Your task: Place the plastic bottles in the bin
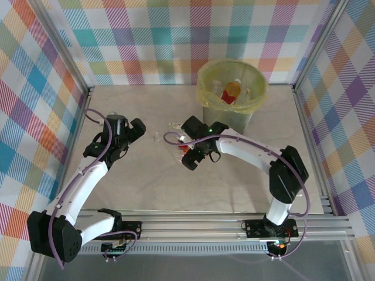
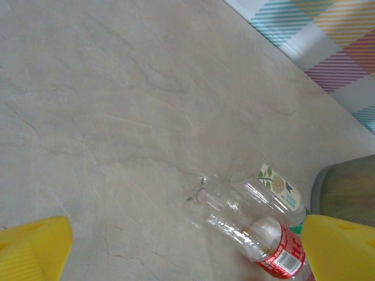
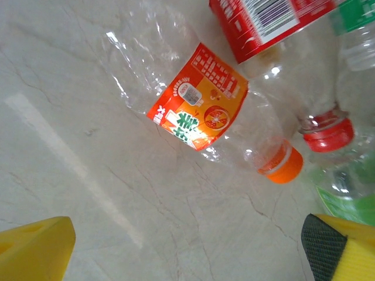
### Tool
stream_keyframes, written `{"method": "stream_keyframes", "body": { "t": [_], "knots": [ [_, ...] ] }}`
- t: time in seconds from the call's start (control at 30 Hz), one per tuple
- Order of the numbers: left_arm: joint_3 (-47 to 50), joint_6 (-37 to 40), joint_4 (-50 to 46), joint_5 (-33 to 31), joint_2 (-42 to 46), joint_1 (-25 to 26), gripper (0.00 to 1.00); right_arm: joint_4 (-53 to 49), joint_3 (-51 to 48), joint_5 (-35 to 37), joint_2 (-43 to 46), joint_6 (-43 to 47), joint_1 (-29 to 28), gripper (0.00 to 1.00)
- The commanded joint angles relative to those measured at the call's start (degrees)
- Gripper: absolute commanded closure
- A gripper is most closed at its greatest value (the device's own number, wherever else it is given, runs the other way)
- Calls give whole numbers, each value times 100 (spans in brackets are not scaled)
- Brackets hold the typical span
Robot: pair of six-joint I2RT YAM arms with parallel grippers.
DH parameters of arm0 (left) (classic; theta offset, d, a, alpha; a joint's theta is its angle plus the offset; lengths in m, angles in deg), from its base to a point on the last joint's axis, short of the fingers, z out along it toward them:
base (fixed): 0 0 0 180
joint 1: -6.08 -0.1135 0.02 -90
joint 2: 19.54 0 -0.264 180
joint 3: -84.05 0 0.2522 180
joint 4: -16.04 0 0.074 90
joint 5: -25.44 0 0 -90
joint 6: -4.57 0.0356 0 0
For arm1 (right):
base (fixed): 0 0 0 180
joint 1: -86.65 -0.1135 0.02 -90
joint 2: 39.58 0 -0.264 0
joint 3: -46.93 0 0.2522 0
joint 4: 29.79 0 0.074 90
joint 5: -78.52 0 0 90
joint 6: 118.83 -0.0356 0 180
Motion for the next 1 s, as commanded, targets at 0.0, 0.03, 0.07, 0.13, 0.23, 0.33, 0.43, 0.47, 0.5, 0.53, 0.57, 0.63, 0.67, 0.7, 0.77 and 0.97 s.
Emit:
{"method": "stream_keyframes", "body": {
  "t": [0.0, 0.03, 0.07, 0.13, 0.23, 0.33, 0.43, 0.47, 0.5, 0.53, 0.57, 0.63, 0.67, 0.7, 0.77, 0.97],
  "knots": [
    [122, -106, 37, -199, 152, -144, 0, 101, 256, 75, -289, 532, -47, 0],
    [144, -114, 24, -210, 169, -169, 0, 121, 308, 104, -391, 599, -43, 0],
    [162, -132, 22, -209, 182, -192, 0, 121, 350, 118, -475, 658, -46, 0],
    [192, -152, 26, -203, 201, -232, 0, 99, 473, 170, -667, 756, -43, 0],
    [225, -156, 22, -189, 227, -290, 0, 108, 607, 214, -869, 840, -47, 0],
    [241, -169, 28, -157, 219, -330, 0, 154, 682, 232, -1012, 929, -44, 0],
    [247, -181, 46, -138, 208, -355, 0, 178, 777, 243, -1161, 1005, -41, 0],
    [247, -181, 43, -122, 206, -355, 0, 178, 818, 235, -1209, 1025, -43, 0],
    [246, -180, 41, -116, 204, -364, 0, 167, 854, 218, -1252, 1036, -44, 0],
    [263, -177, 43, -106, 197, -361, 0, 169, 900, 191, -1297, 1040, -43, 0],
    [260, -184, 49, -111, 191, -367, 0, 163, 940, 172, -1333, 1057, -50, 0],
    [272, -192, 60, -88, 188, -381, 0, 145, 1002, 149, -1407, 1075, -43, 0],
    [280, -193, 65, -87, 180, -383, 0, 135, 1030, 142, -1436, 1078, -54, 0],
    [280, -193, 70, -78, 179, -383, 0, 121, 1059, 130, -1473, 1084, -56, 0],
    [294, -196, 78, -63, 170, -387, 0, 85, 1088, 113, -1535, 1096, -61, 0],
    [316, -215, 82, -51, 153, -400, 0, 20, 1036, -5, -1591, 1046, -136, 1]
  ]
}}
